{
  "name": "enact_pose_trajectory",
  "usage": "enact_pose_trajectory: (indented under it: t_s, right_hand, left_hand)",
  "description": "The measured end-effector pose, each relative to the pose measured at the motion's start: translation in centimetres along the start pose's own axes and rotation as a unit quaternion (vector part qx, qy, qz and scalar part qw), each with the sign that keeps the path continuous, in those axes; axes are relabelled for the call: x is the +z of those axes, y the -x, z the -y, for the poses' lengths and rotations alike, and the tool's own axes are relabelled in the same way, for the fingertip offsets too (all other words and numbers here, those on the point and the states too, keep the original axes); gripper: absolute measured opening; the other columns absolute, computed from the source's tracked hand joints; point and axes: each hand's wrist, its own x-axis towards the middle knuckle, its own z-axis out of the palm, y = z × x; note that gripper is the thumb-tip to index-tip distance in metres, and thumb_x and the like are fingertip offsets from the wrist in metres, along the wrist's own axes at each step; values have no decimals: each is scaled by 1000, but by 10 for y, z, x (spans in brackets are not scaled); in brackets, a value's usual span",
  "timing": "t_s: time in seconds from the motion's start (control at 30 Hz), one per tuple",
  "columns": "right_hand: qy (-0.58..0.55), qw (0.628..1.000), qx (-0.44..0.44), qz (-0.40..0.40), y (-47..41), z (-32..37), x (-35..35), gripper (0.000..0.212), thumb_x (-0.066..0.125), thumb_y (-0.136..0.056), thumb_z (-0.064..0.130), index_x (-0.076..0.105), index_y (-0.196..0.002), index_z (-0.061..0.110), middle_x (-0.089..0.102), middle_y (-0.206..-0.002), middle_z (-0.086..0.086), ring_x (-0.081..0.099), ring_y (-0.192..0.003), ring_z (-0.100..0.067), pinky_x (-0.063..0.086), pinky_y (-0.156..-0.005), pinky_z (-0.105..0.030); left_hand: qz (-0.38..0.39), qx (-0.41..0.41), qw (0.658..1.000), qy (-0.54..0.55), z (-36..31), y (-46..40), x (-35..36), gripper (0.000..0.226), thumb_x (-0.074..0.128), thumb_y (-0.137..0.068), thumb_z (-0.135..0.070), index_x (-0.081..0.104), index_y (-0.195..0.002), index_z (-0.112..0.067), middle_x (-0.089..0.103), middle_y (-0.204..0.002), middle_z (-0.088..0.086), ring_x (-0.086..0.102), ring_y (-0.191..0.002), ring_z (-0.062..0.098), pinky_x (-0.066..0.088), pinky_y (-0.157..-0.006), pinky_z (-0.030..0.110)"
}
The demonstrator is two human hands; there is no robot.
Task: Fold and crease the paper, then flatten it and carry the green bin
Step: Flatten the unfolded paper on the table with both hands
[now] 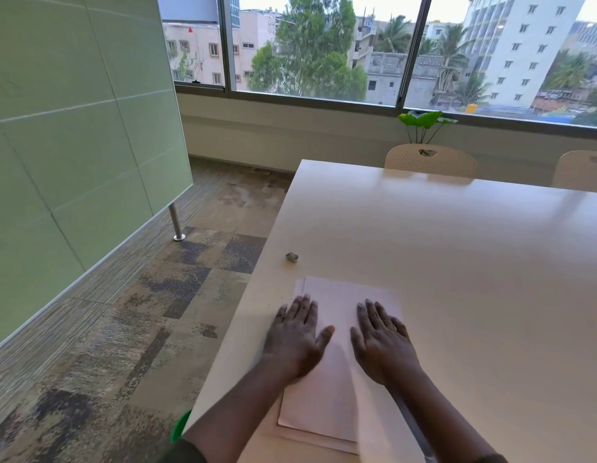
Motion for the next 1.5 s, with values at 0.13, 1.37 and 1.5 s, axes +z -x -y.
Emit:
enact_pose_trajectory:
  t_s: [0.13,1.37,1.5]
  right_hand:
    - [0,1000,6,4,0,2,0,60,12,-101,46,-1,-155,21,-6,-163,2,-9,-148,-11,0,-119,-32]
    - [10,1000,9,7,-1,1,2,61,10,-101,46,-1,-155,20,-8,-162,3,-10,-148,-10,-1,-119,-32]
    - [5,1000,9,10,0,1,2,60,11,-101,45,-1,-155,21,-7,-162,4,-9,-148,-10,0,-119,-32]
  left_hand:
    - [-2,-82,996,-21,39,1,-7,77,6,-96,-60,-5,-153,-10,-9,-162,9,-11,-149,19,-3,-121,41]
    - [4,17,1000,-9,-4,17,1,71,8,-98,-56,-7,-153,-15,-12,-162,3,-13,-148,14,-6,-121,38]
    - [12,-30,999,-18,42,18,-6,70,9,-99,-56,-9,-153,-16,-14,-162,2,-15,-148,14,-5,-121,40]
